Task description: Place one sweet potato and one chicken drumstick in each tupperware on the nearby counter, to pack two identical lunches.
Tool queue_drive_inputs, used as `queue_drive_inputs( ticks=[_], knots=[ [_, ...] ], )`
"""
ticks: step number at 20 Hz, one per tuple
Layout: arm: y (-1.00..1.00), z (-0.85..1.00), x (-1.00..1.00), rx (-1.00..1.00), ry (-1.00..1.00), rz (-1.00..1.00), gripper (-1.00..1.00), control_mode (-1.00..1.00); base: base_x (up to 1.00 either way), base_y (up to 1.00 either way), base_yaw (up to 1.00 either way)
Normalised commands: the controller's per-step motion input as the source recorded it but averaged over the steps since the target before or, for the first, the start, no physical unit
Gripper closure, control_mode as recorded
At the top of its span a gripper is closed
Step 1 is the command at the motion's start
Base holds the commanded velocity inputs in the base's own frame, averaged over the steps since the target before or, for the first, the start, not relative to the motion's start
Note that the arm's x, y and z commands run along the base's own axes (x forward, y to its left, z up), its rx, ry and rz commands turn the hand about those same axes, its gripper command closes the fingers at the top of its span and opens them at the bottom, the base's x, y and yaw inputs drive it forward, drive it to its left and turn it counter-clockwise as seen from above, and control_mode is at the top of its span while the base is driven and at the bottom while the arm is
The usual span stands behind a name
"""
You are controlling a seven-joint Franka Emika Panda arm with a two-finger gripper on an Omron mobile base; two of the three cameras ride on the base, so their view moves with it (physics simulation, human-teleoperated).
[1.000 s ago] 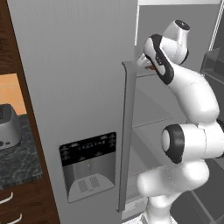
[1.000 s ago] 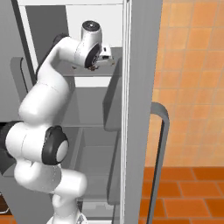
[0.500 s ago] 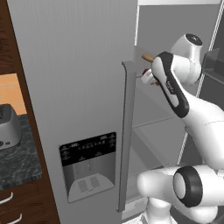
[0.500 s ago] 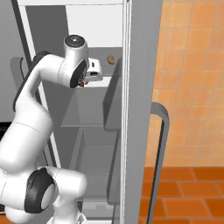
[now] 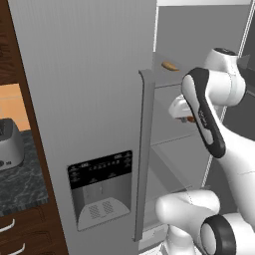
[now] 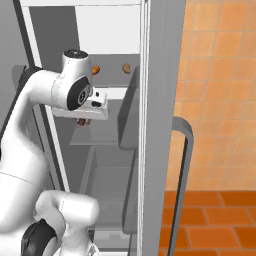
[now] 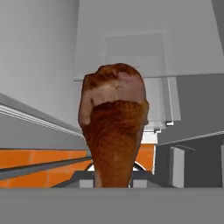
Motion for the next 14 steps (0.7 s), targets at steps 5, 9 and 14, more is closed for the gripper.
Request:
queue_drive_inputs(
  ticks=[5,9,14],
  knots=[
    [0.00,-1.00,-0.99,0.00,0.24,-0.08,1.00,-1.00,0.00,0.00,0.00],
    [0.00,-0.78,-0.84,0.00,0.21,-0.05,1.00,-1.00,0.00,0.00,0.00],
    [0.00,-0.11,-0.63,0.00,0.03,-0.01,1.00,-1.00,0.00,0.00,0.00]
  ],
)
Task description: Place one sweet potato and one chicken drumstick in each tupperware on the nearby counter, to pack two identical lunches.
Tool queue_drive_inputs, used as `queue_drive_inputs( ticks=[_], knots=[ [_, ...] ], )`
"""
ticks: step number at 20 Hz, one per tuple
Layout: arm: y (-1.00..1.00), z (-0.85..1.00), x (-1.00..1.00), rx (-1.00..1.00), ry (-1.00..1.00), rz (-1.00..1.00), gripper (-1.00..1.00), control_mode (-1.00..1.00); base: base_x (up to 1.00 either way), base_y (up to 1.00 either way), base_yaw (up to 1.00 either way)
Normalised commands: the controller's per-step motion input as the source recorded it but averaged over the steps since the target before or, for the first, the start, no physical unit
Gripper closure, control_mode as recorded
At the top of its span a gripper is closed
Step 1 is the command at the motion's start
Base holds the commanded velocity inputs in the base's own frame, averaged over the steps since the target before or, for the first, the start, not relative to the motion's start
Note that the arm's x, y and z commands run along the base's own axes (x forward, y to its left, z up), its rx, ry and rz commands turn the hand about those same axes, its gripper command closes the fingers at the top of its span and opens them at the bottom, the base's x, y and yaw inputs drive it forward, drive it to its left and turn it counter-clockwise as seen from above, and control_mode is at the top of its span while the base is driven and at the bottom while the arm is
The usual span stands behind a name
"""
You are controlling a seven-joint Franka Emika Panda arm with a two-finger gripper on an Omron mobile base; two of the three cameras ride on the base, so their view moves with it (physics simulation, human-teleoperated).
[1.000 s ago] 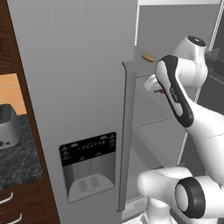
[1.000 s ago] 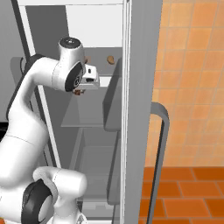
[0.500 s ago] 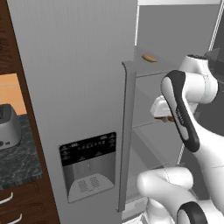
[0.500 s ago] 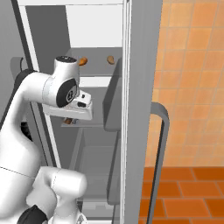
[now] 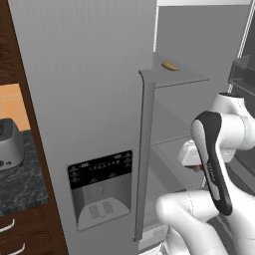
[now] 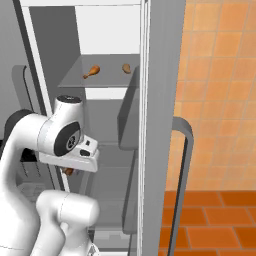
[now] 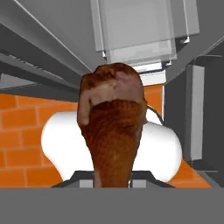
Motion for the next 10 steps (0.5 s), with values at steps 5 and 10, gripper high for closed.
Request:
queue_drive_inputs(
  ticks=[5,10],
  knots=[
    [0.01,0.00,-0.29,0.00,0.00,0.00,1.00,1.00,-0.38,0.07,0.00],
    [0.00,0.00,0.00,0.00,0.00,0.00,1.00,1.00,-0.39,0.88,0.07]
  ],
)
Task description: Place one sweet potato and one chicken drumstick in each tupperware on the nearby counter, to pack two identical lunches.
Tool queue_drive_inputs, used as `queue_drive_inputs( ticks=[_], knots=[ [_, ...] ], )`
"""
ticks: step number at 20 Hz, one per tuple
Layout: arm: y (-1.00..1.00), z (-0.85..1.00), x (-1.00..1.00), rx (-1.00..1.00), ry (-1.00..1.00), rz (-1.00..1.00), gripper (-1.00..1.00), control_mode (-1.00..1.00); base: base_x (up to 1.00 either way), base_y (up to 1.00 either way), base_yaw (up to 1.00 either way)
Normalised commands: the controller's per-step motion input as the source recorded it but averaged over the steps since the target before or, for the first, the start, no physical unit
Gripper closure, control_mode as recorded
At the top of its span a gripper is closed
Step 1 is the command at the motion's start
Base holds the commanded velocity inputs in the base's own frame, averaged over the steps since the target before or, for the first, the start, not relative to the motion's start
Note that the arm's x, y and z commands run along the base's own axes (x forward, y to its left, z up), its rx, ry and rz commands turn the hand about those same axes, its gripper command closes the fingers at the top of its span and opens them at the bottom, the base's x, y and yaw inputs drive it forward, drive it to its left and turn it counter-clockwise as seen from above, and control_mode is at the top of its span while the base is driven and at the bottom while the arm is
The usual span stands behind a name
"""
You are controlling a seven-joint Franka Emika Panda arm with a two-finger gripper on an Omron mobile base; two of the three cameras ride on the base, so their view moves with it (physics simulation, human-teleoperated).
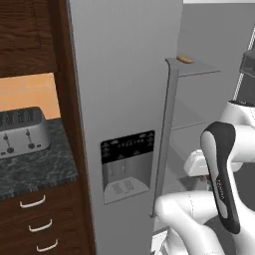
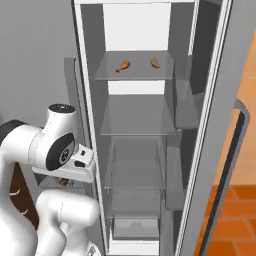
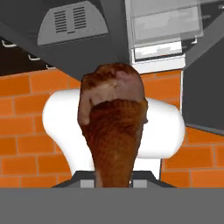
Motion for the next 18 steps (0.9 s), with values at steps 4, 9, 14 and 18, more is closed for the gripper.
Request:
queue_drive_inputs(
  ticks=[4,9,14,18],
  knots=[
    [0.00,0.00,0.00,0.00,0.00,0.00,1.00,1.00,0.00,1.00,0.14],
    [0.00,0.00,0.00,0.00,0.00,0.00,1.00,1.00,0.00,1.00,0.09],
    [0.00,0.00,0.00,0.00,0.00,0.00,1.00,1.00,0.00,1.00,0.03],
    [0.00,0.00,0.00,0.00,0.00,0.00,1.00,1.00,0.00,1.00,0.01]
  ],
)
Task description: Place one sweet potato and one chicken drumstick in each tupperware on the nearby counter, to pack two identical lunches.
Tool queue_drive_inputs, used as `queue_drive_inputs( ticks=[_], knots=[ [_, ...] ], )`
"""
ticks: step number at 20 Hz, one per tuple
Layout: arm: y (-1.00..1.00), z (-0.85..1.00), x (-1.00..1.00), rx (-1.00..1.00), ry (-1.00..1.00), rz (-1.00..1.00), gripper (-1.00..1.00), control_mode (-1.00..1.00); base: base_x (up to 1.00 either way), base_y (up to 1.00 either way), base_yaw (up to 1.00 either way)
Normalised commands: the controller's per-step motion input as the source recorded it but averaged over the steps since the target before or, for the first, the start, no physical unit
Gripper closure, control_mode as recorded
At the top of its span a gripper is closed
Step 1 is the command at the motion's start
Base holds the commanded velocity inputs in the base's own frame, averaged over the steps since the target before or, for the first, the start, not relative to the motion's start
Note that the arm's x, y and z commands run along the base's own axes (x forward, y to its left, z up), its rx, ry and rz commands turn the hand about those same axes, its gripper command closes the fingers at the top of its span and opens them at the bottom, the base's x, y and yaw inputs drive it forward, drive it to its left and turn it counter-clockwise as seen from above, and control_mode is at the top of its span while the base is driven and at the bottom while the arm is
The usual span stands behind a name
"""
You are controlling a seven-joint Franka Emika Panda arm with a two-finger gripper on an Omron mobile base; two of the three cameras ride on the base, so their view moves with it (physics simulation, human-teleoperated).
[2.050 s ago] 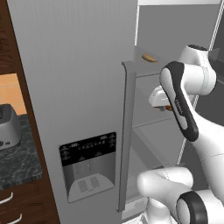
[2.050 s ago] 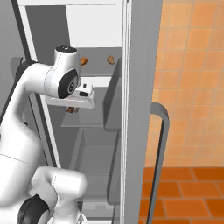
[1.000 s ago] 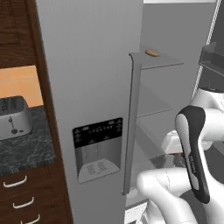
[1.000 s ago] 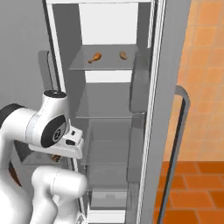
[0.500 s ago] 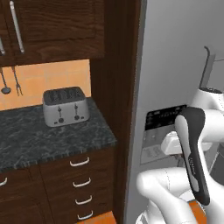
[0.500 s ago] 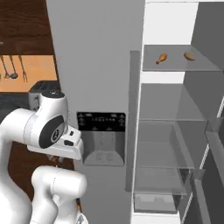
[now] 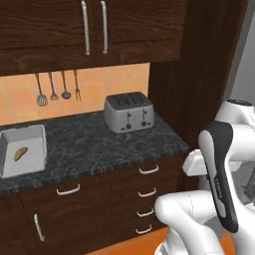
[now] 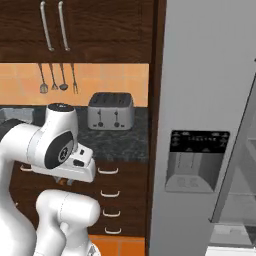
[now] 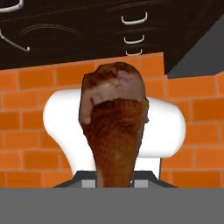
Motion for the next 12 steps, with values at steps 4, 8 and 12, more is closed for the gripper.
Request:
queue_drive_inputs(
  ticks=[4,8,12],
  knots=[
    [0.00,0.00,0.00,0.00,0.00,0.00,1.00,1.00,0.11,1.00,0.05],
    [0.00,0.00,0.00,0.00,0.00,0.00,1.00,1.00,0.41,1.00,0.09],
    [0.00,0.00,0.00,0.00,0.00,0.00,1.00,1.00,0.59,1.00,0.06]
  ],
)
